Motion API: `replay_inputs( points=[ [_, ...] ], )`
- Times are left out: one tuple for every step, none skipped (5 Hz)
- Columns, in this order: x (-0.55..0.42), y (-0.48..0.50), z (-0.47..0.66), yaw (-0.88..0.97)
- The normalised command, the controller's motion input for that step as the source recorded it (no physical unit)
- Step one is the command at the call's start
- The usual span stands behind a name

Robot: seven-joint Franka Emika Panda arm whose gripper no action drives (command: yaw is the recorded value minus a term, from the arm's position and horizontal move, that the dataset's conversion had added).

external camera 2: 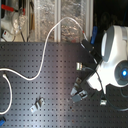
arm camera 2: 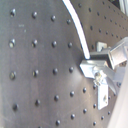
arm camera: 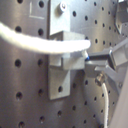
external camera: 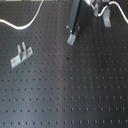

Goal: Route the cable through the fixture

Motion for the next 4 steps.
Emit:
replay_inputs(
  points=[
    [-0.036,-0.179,0.01,0.00],
    [-0.028,-0.132,0.02,0.00],
    [-0.054,-0.047,0.09,0.00],
    [-0.164,0.069,0.00,0.00]
  ],
)
